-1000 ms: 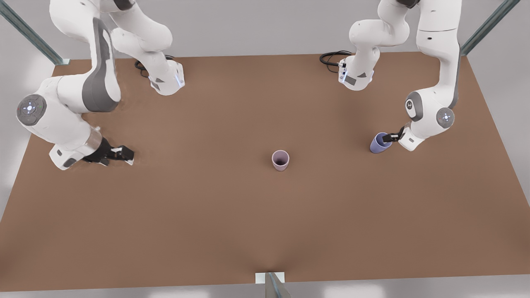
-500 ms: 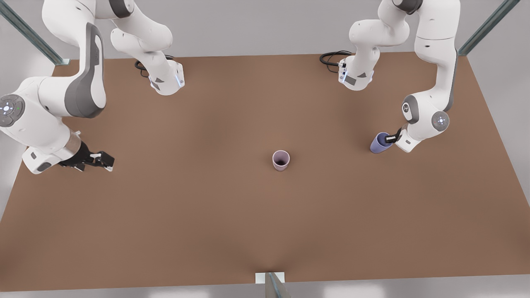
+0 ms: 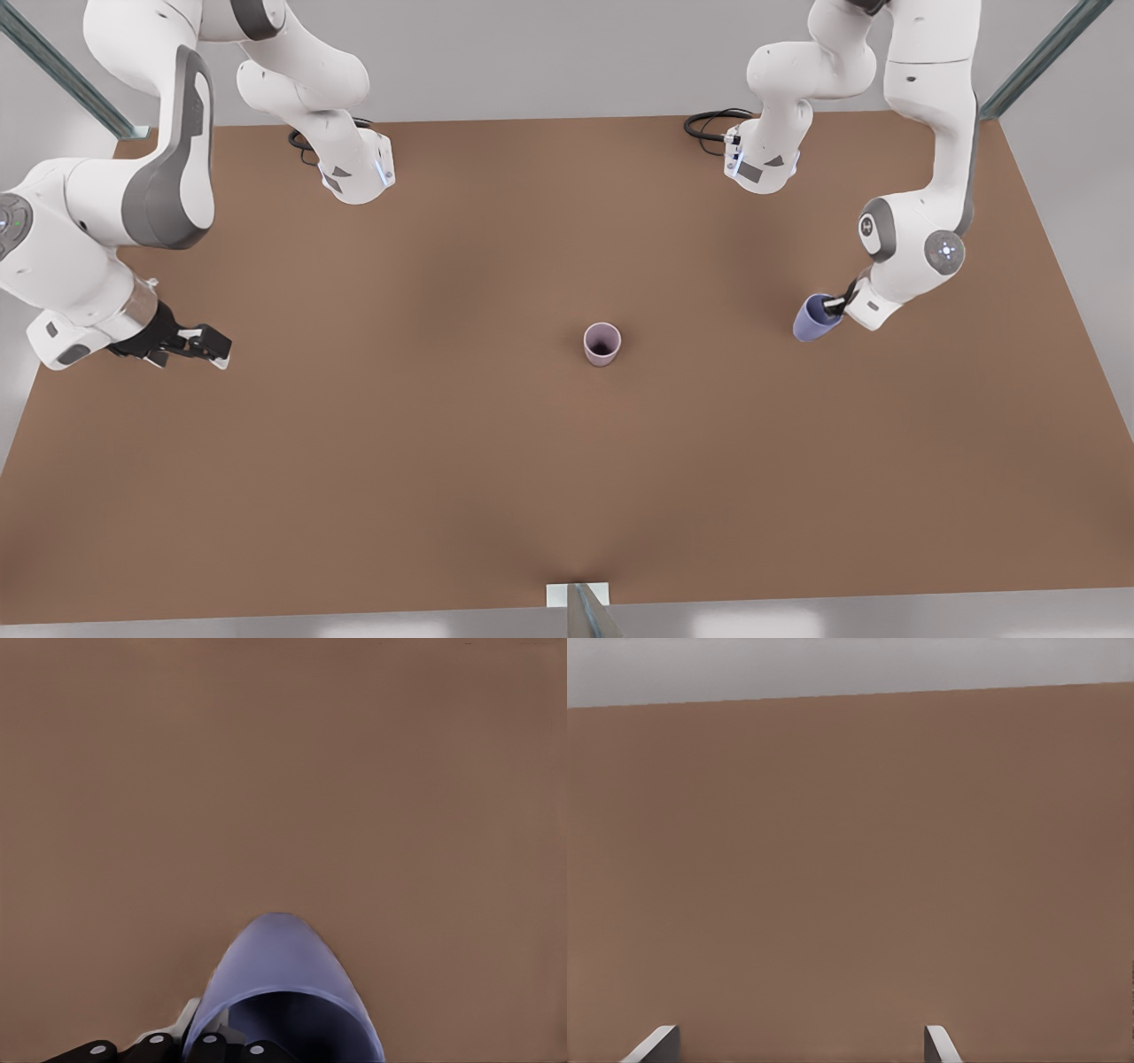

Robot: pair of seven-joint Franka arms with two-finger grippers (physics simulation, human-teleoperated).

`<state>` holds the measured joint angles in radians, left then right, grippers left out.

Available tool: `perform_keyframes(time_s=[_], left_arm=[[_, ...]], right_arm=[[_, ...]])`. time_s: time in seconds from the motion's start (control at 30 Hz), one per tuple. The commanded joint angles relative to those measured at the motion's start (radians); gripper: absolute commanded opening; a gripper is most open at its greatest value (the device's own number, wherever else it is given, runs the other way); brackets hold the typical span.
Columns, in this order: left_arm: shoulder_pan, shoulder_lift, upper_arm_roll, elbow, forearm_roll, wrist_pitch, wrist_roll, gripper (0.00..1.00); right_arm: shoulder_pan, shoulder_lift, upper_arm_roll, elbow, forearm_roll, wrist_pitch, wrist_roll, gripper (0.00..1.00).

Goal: Stack the cups, with the pink cup at the bottom and the purple cup at the top

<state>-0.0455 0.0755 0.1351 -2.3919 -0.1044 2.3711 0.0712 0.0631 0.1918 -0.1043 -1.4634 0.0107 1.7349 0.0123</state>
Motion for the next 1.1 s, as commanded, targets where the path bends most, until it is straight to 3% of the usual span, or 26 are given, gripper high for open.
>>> perform_keyframes(time_s=[0.0, 0.17, 0.47, 0.7, 1.07], left_arm=[[0.001, 0.0, -0.017, 0.02, -0.106, -0.009, -0.025, 0.21], [-0.025, 0.001, -0.106, 0.207, -0.106, -0.197, -0.195, 0.21], [-0.047, 0.059, -0.462, 0.346, -0.109, -0.228, -0.745, 0.21], [-0.241, 0.198, -0.465, 0.519, -0.147, -0.217, -0.998, 0.21], [-0.277, 0.26, -0.465, 0.548, -0.147, -0.201, -1.013, 0.21]], right_arm=[[0.0, -0.002, 0.001, 0.0, 0.0, 0.0, 0.0, 1.0], [0.0, 0.0, 0.0, 0.0, 0.0, 0.002, 0.002, 1.0], [-0.002, 0.0, 0.001, 0.002, 0.0, 0.003, 0.002, 1.0], [-0.003, 0.001, 0.0, 0.009, 0.014, 0.009, 0.003, 1.0], [-0.003, -0.003, -0.041, 0.018, 0.057, 0.012, 0.003, 1.0]])
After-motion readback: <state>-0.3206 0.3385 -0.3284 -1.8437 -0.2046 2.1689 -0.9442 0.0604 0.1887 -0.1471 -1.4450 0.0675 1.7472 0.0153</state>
